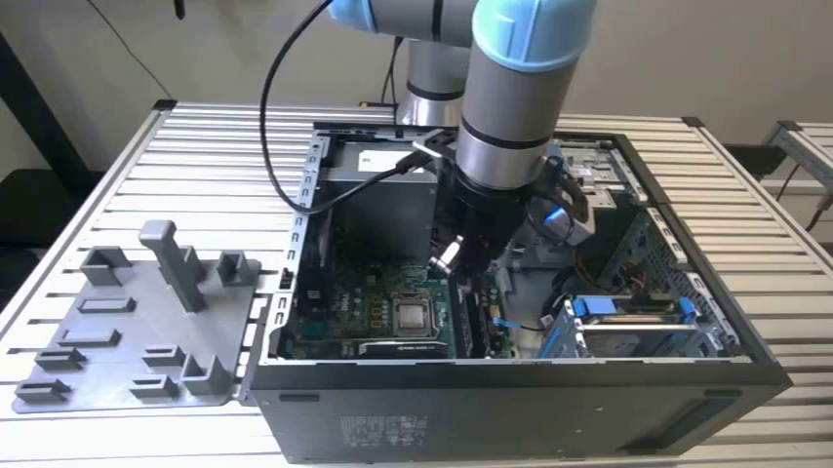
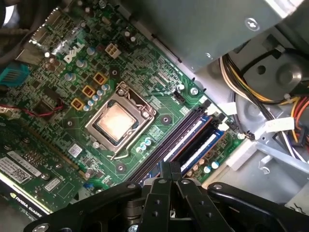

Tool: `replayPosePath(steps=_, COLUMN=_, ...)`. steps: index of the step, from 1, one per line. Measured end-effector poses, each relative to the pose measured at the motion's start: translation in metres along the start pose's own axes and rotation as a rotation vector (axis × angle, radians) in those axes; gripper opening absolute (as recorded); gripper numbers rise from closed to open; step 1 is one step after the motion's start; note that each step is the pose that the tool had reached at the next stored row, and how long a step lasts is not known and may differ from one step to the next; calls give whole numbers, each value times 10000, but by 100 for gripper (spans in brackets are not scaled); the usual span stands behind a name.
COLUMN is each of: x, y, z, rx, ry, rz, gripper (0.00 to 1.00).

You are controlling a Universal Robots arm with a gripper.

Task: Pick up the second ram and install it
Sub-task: 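Press down the second ram until it locks into place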

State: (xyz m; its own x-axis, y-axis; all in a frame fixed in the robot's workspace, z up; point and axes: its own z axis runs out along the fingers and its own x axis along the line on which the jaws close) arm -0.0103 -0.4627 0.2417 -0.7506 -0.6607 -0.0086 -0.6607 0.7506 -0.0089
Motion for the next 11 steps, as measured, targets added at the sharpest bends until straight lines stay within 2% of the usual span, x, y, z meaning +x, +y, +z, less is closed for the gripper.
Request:
replayPosePath(steps=3, x=14, y=12, z=1, rx=-3, ry=-4, rz=-271, gripper=11)
replayPosePath(steps=11, x=18, y=15, z=1, rx=-10, ry=-21, rz=-1535, gripper=11)
